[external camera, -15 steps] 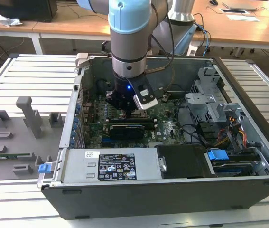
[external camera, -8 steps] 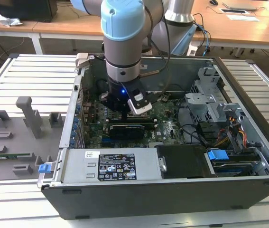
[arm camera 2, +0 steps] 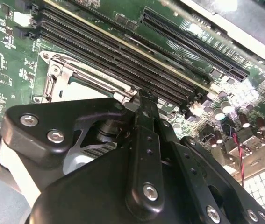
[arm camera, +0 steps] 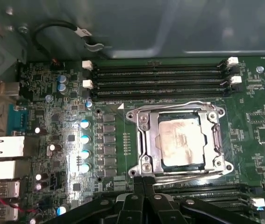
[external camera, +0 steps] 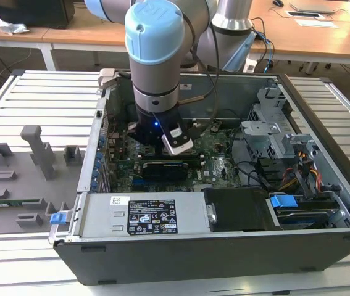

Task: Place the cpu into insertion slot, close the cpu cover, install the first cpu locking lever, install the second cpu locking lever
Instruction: 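Install the second cpu locking lever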

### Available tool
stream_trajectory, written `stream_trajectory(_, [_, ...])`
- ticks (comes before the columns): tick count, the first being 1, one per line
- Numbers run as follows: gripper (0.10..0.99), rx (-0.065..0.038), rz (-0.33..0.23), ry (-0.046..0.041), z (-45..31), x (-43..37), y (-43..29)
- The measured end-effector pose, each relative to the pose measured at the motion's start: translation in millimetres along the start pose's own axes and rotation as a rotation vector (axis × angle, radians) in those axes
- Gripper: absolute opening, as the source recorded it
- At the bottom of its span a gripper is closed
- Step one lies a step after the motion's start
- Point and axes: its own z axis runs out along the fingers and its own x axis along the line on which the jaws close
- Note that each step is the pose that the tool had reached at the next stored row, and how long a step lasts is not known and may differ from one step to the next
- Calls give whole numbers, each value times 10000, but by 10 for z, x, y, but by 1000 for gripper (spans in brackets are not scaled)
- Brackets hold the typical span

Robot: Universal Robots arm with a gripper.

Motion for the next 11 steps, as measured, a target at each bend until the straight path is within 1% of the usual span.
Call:
stream_trajectory(4, [106,-136,7,10,45,8,-21])
stream_trajectory(9, [106,-254,12,22,98,39,-34])
stream_trajectory(11, [106,-334,19,32,119,45,-38])
